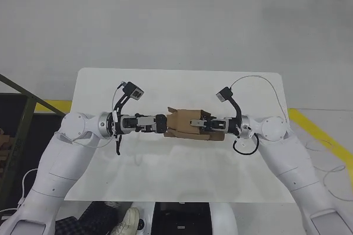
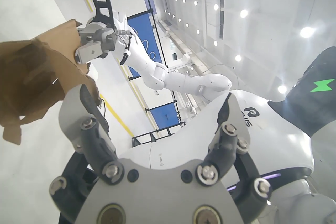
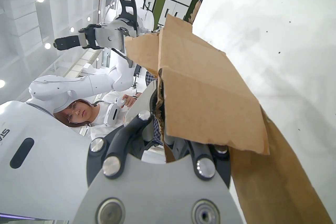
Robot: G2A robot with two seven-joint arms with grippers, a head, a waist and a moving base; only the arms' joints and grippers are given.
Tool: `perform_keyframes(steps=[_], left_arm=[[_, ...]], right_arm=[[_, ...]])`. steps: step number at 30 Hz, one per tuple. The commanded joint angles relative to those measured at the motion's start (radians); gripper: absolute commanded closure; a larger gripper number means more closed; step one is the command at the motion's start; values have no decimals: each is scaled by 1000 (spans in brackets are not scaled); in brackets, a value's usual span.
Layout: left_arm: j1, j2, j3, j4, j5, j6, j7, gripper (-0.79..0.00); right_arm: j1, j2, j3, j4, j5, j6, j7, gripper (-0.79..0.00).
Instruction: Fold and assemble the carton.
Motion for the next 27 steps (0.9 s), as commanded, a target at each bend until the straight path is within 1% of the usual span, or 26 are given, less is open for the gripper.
perform_keyframes(steps=[1,10,19,23,27], left_arm=[[-9,-3,14,-6,-4,7,-9,-785],[-57,-15,79,2,61,21,20,-785],[-86,-25,121,15,95,43,45,-785],[-87,-25,116,14,103,38,56,-785],[-67,-21,86,14,75,30,65,-785]], right_arm=[[-1,-2,-9,-5,-9,5,-9,0],[-6,-5,-23,-36,-9,3,-7,0],[-22,-2,-20,-67,-11,3,1,0],[-24,0,-10,-61,-2,2,-1,0],[-28,5,15,-50,21,-8,4,0]])
